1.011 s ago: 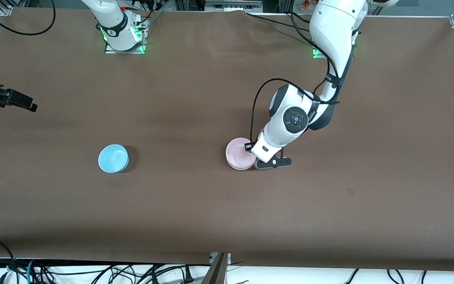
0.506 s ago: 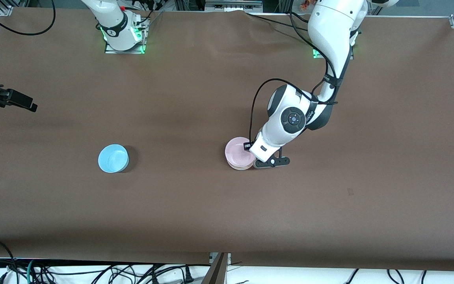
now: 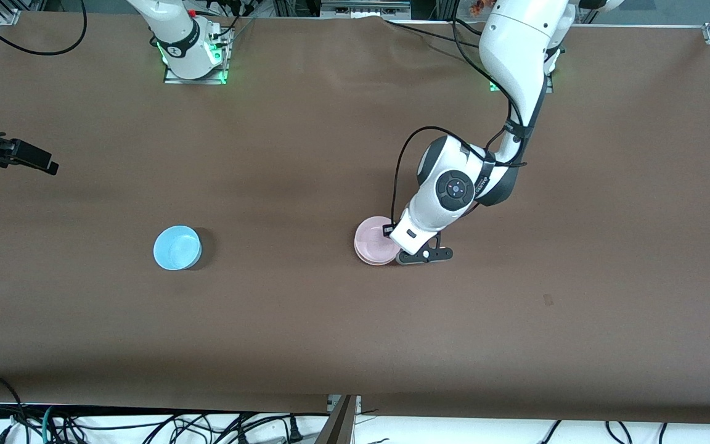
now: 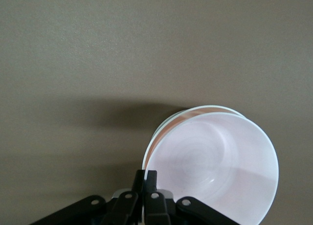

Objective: Stack pink and blue bowls on white bowl
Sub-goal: 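Lower the pink bowl into the white bowl and open the left gripper, then withdraw the left gripper while the right gripper reaches the blue bowl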

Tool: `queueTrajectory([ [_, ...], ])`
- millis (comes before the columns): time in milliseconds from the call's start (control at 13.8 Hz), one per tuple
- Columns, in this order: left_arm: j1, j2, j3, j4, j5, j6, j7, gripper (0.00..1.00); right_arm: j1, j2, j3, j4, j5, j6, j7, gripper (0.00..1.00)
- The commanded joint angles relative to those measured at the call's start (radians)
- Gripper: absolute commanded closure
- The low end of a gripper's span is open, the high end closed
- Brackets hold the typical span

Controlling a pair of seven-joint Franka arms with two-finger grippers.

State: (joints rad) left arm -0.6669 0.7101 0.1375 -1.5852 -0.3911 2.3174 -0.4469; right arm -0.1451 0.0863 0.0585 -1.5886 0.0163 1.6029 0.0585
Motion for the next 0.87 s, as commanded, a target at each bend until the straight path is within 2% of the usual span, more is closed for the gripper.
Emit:
queueTrajectory([
  [0,-0.007,0.017,0.008,0.017,0.018,0.005,-0.004,1.00,-0.004,0.004,0.006,0.016,0.001,-0.014,0.004,0.01],
  [72,-0.005,0.020,0.007,0.019,0.015,0.005,-0.004,1.00,-0.004,0.006,0.006,0.016,0.001,-0.015,0.004,0.01],
  [289,0.000,0.020,0.007,0.024,0.012,0.005,-0.019,0.59,-0.004,0.006,0.006,0.016,0.001,-0.014,0.004,0.01],
  [361,0.000,0.019,0.007,0.025,0.012,0.005,-0.019,0.39,-0.004,0.006,0.006,0.016,0.001,-0.014,0.004,0.01],
  [433,0.001,0.014,0.007,0.028,0.012,0.005,-0.012,0.00,-0.004,0.006,0.006,0.016,0.001,-0.014,0.004,0.01],
  [650,0.016,-0.026,0.010,0.028,0.003,-0.022,-0.012,0.00,-0.004,0.004,0.006,0.016,0.002,-0.015,0.004,0.01],
  [795,0.056,-0.075,0.011,0.030,0.015,-0.114,-0.010,0.00,-0.002,0.018,0.011,0.009,0.010,-0.009,0.004,0.00],
])
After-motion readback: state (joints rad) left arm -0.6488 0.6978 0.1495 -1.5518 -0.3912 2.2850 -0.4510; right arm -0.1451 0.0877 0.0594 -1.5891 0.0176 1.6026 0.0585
